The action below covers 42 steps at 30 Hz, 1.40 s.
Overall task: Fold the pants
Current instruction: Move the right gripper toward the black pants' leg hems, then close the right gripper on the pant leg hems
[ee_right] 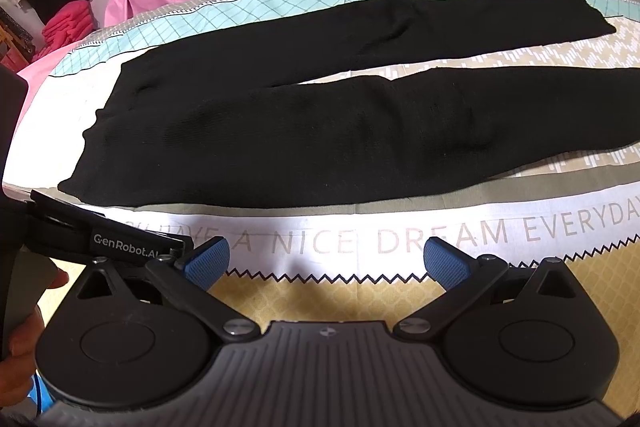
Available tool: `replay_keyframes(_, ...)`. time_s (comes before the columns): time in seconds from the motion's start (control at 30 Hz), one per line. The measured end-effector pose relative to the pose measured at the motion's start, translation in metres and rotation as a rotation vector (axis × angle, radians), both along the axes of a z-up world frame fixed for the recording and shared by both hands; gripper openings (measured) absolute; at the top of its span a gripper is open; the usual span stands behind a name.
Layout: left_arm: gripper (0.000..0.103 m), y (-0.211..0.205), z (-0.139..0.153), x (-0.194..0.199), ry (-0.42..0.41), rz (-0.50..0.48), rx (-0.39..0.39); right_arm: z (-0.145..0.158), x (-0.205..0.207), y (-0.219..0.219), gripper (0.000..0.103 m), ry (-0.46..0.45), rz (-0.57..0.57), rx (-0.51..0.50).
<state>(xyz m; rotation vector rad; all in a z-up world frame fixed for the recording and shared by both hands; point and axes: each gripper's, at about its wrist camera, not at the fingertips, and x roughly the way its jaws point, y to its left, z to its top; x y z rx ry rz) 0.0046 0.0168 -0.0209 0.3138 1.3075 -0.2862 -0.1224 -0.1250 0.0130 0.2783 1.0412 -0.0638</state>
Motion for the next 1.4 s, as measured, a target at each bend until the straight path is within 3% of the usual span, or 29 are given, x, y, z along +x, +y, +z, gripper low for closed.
replay_keyframes(0.4,0.103,-0.007,-0.009,0.009,0.011,0.010,0.037,-0.008,0.001,-0.010,0.103,-0.001,-0.005,0.047)
replay_keyframes(0.6,0.103,-0.004,-0.007,0.031,-0.028,0.049,0.034,-0.010,0.000,-0.043,0.103,-0.021,-0.087,0.103)
replay_keyframes(0.73,0.103,0.006,-0.011,0.053,-0.070,0.106,0.044,-0.010,-0.008,-0.088,0.103,-0.065,-0.212,0.143)
replay_keyframes(0.93,0.103,0.015,-0.037,0.074,-0.062,0.182,0.040,-0.002,-0.040,-0.172,0.103,-0.177,-0.564,-0.015)
replay_keyframes(1.0,0.103,0.018,-0.039,0.074,-0.071,0.193,0.021,-0.008,-0.046,-0.207,0.097,-0.190,-0.688,-0.011)
replay_keyframes(1.1,0.103,0.020,-0.039,0.075,-0.065,0.193,0.011,-0.021,-0.046,-0.239,0.076,-0.179,-0.803,0.021)
replay_keyframes(1.4,0.103,0.021,-0.040,0.077,-0.055,0.193,0.017,-0.045,-0.026,-0.300,0.074,-0.309,-0.985,0.118)
